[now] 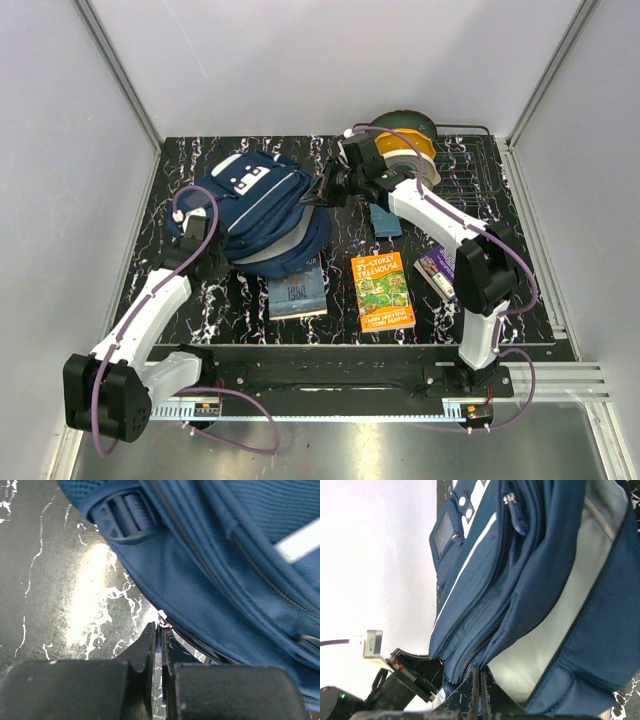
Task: Pack the student bag
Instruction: Unzip the student bag at the center of the board.
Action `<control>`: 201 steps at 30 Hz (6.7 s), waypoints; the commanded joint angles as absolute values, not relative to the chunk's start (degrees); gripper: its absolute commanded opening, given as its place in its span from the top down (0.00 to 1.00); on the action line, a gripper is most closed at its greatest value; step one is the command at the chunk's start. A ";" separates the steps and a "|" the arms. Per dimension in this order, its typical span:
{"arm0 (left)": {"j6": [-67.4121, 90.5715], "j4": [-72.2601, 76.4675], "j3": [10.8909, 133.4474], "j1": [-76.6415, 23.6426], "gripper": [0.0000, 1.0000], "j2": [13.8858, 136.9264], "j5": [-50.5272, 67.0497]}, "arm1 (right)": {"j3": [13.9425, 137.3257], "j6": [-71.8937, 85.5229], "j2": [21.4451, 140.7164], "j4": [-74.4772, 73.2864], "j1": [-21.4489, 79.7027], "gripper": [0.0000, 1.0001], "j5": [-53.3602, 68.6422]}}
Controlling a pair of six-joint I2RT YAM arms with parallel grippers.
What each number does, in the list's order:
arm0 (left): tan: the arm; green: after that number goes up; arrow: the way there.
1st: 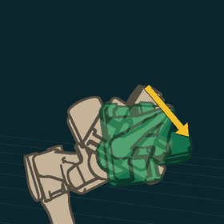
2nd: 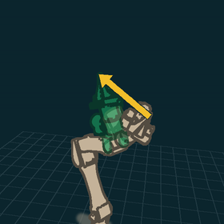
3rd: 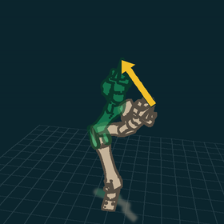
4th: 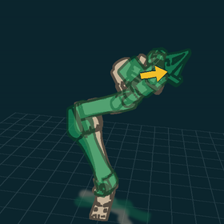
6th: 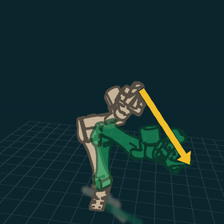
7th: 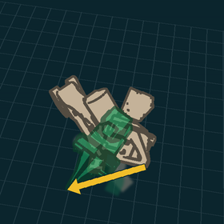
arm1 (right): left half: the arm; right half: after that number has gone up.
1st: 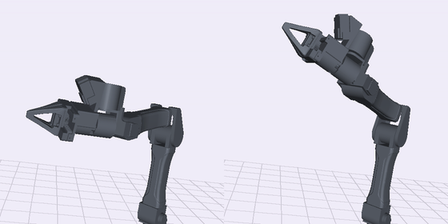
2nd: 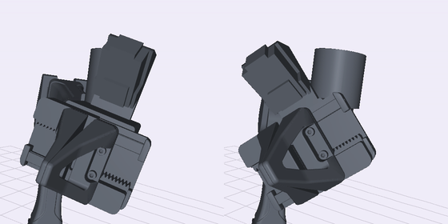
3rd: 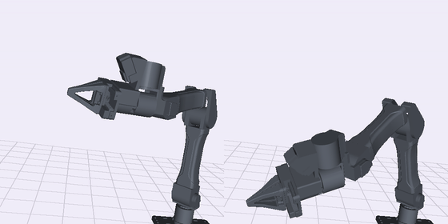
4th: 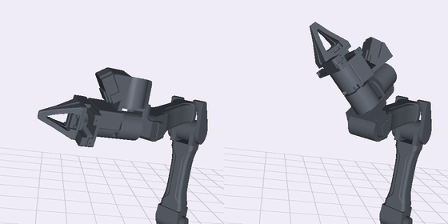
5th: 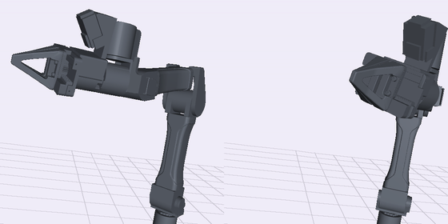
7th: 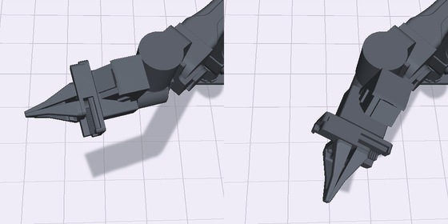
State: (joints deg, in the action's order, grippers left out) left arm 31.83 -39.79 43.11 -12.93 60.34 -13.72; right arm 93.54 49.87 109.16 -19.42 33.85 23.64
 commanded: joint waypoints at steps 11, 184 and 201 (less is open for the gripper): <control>32.52 -30.68 39.63 -2.29 1.00 60.38 -9.58 | 92.03 52.82 101.61 -11.16 33.13 1.00 27.95; -3.16 -34.45 65.30 -39.55 0.44 69.78 -6.50 | 76.20 62.14 94.31 4.39 37.88 1.00 25.75; -0.09 -34.98 58.37 -37.71 1.00 69.35 -22.24 | 66.55 53.18 83.86 -7.20 31.39 0.20 17.15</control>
